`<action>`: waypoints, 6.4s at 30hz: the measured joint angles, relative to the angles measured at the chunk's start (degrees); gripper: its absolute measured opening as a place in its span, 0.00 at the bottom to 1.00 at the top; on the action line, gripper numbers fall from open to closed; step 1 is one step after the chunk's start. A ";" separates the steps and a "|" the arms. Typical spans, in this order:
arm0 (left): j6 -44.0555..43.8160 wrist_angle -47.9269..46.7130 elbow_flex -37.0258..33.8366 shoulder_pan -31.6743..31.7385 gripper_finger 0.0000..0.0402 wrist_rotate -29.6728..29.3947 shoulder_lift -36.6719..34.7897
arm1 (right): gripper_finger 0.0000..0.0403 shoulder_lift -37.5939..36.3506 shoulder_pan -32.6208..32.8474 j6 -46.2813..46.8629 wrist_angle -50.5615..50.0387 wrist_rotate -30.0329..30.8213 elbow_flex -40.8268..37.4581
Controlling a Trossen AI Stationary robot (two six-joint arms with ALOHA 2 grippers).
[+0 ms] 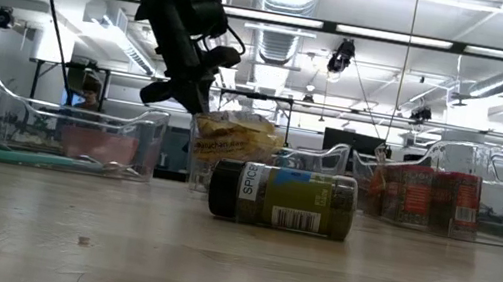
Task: Pick & Place Food Item
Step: Put the yellow noodle pack into the middle transparent bin, then put the black seasoning bottle into the right transparent bin
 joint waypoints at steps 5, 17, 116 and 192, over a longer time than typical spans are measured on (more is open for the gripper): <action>0.00 0.02 0.00 0.00 0.07 0.00 0.00 | 0.45 0.00 0.00 0.00 0.00 0.00 0.00; 1.95 0.28 0.00 -0.04 0.15 0.00 0.02 | 0.45 0.00 0.02 -0.02 0.00 0.00 0.00; -0.49 -6.73 -17.62 -22.49 0.73 11.67 -54.75 | 0.73 51.84 -3.16 -26.23 7.46 -20.49 27.40; -6.69 51.38 -27.61 -27.55 0.73 6.26 -41.80 | 0.49 20.26 8.31 -1.56 21.81 44.12 16.31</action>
